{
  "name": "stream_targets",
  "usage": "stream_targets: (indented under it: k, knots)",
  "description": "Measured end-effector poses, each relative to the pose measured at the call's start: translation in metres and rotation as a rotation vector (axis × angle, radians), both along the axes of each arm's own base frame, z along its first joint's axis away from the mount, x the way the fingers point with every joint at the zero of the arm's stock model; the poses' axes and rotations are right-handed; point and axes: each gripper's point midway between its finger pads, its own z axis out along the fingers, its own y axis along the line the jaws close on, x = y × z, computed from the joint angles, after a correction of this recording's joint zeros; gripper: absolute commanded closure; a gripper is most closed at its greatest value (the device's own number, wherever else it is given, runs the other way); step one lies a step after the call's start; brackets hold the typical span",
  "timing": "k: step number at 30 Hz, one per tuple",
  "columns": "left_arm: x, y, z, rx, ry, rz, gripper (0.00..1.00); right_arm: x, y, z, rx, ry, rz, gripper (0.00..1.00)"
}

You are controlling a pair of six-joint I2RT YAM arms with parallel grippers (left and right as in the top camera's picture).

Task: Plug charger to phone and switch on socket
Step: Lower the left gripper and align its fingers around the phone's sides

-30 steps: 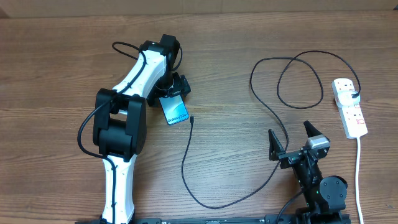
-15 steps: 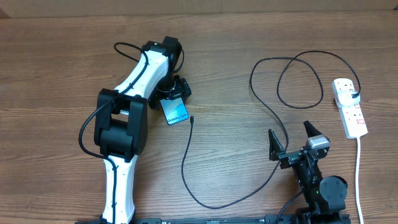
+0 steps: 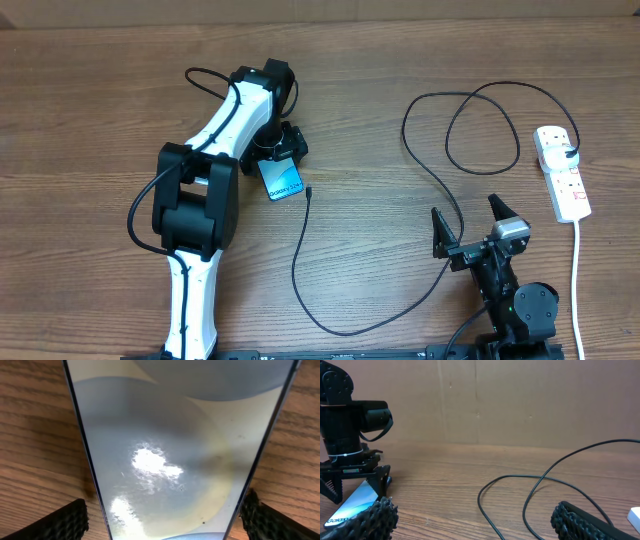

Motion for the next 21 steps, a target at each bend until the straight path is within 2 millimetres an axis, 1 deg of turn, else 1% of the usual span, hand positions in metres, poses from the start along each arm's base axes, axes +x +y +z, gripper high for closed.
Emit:
stream_targets:
  k: [13,21]
  knots:
    - [0.007,0.0,0.0,0.009,-0.034,-0.005,0.09,0.0,0.0,0.0,0.0,0.001,0.0,0.0]
    - [0.011,0.0,0.0,0.013,-0.048,-0.006,0.05,0.0,0.0,0.0,0.0,0.001,0.0,0.0]
